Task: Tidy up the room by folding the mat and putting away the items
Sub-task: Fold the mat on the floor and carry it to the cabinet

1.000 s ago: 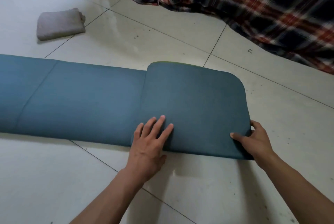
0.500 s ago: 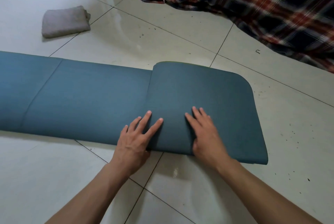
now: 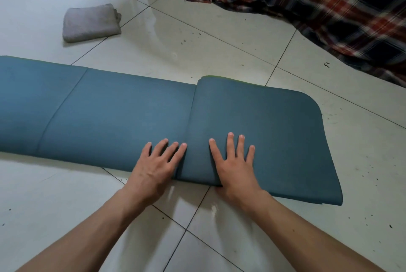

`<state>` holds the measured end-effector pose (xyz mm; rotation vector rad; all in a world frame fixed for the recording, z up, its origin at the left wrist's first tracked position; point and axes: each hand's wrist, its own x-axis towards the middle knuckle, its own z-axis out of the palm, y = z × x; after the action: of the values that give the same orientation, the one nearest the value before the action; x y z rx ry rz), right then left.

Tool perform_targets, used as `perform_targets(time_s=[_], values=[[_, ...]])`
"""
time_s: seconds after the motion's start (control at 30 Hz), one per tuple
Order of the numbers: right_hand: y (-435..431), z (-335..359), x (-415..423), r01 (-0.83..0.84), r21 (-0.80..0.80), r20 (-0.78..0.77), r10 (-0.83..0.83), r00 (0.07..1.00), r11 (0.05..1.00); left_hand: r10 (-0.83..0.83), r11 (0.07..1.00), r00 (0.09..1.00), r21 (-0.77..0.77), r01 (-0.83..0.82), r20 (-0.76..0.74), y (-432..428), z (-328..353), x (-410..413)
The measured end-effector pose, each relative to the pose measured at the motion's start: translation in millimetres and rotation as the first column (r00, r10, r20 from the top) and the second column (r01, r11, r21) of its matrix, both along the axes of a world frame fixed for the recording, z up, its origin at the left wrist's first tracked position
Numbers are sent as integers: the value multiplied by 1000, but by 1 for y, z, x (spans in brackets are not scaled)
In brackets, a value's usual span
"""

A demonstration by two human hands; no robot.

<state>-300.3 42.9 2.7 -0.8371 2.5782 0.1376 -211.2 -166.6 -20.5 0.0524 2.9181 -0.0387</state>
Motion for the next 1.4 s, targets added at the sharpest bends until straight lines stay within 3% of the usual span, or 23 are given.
perform_targets(time_s=[0.13, 0.27, 0.5, 0.6, 0.7, 0.83, 0.9, 0.97, 1.07, 1.13, 1.23, 1.4], values=[[-11, 4, 7, 37, -2, -33, -37, 999, 999, 151, 988, 987, -7, -151, -48, 8, 0, 5], [-18, 10, 12, 132, -95, -96, -141, 985, 987, 300, 944, 925, 212, -253, -234, 11, 11, -2], [-19, 27, 2, 165, -325, -93, -205, 974, 931, 515, 810, 812, 464, -357, -274, 11, 42, -15], [-21, 42, -5, 258, -517, 39, -279, 959, 816, 601, 723, 728, 614, -318, -330, 25, 61, -26], [-28, 60, -12, 346, -741, 149, -361, 921, 576, 718, 539, 634, 805, -248, -285, 47, 84, -41], [-41, 82, -11, 441, -860, 331, -378, 865, 257, 691, 316, 703, 945, -86, -167, 70, 106, -50], [-47, 89, -13, 468, -860, 386, -340, 857, 203, 658, 223, 742, 974, -28, -129, 71, 115, -51], [-49, 98, -22, 503, -820, 438, -267, 858, 273, 632, 153, 767, 988, 13, -108, 65, 117, -54], [-41, 122, -46, 641, -691, 654, -88, 751, 334, 600, 166, 790, 986, 30, -125, 53, 110, -55], [-40, 146, -61, 707, -604, 744, -57, 666, 369, 560, 217, 813, 975, 44, -161, 52, 103, -54], [-49, 167, -72, 730, -531, 735, -195, 650, 431, 526, 311, 824, 949, 42, -209, 60, 102, -55], [-67, 166, -56, 699, -565, 590, -378, 713, 438, 506, 436, 825, 900, 7, -251, 60, 93, -56]])
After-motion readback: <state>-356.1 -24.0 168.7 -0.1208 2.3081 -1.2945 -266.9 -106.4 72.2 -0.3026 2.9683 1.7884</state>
